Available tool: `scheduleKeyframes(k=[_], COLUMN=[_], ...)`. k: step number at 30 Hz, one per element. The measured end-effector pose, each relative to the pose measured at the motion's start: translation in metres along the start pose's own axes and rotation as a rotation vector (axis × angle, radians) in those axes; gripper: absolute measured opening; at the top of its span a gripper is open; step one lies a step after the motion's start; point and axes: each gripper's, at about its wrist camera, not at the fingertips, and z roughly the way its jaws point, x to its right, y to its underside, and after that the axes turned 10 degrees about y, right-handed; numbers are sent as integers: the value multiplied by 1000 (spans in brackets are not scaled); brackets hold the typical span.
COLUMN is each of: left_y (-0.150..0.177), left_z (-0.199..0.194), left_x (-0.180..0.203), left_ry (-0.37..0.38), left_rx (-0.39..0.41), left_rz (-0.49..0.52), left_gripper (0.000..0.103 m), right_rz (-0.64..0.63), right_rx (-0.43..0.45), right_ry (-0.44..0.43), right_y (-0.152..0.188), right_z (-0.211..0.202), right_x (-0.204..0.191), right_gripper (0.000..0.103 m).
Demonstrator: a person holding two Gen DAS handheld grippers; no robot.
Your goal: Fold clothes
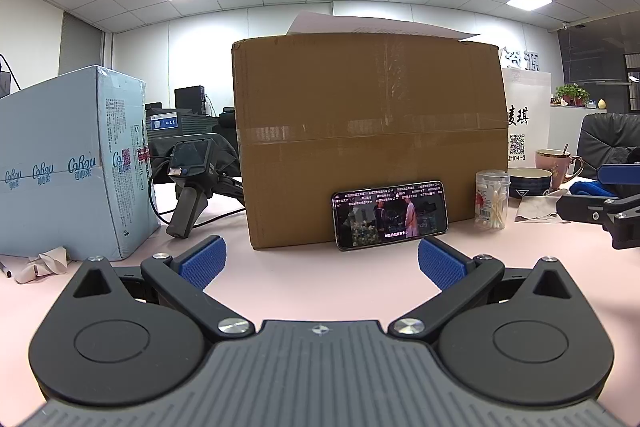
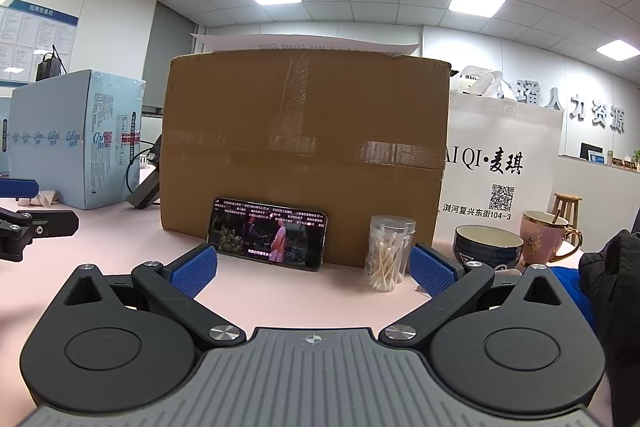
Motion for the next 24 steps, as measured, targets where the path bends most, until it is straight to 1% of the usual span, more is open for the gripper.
scheduleKeyframes(k=[24], left_y=[0], left_z=[1], left_x=[0], left_ry=[3], left_rx=[-3], left_rz=[-2], left_gripper=[103], right_rz=[-4], right_rx=[-3], right_ry=[-6], right_y=[0], right_z=[1], right_x=[0], right_gripper=[103])
